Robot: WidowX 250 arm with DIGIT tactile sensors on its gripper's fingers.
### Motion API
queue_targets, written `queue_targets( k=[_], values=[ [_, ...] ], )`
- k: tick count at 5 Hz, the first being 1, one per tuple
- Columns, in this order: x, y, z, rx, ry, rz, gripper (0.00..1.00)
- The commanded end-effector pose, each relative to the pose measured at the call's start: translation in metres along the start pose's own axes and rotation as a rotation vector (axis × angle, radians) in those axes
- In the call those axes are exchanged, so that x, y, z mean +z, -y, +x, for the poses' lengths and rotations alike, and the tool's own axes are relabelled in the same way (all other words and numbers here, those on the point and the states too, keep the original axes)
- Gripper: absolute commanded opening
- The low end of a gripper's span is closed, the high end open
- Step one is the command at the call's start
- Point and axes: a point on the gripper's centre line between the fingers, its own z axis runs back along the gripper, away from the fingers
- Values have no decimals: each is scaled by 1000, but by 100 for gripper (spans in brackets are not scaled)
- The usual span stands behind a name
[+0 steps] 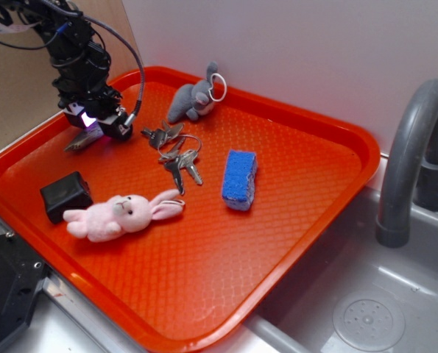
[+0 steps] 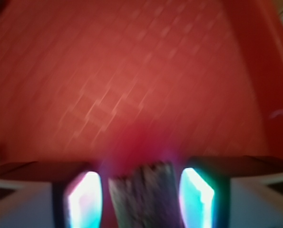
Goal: Grab the wood chip.
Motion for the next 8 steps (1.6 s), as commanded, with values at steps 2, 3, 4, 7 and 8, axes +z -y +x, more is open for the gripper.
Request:
queue_targets(
  k=[2, 3, 4, 7, 8],
  values=[
    [43, 38, -12, -199, -40, 32, 0],
    [85, 77, -14, -281, -17, 124, 0],
    [132, 109, -18, -311, 43, 159, 0],
    [240, 107, -28, -252, 240, 130, 0],
    [230, 109, -26, -298, 214, 198, 50]
  ],
)
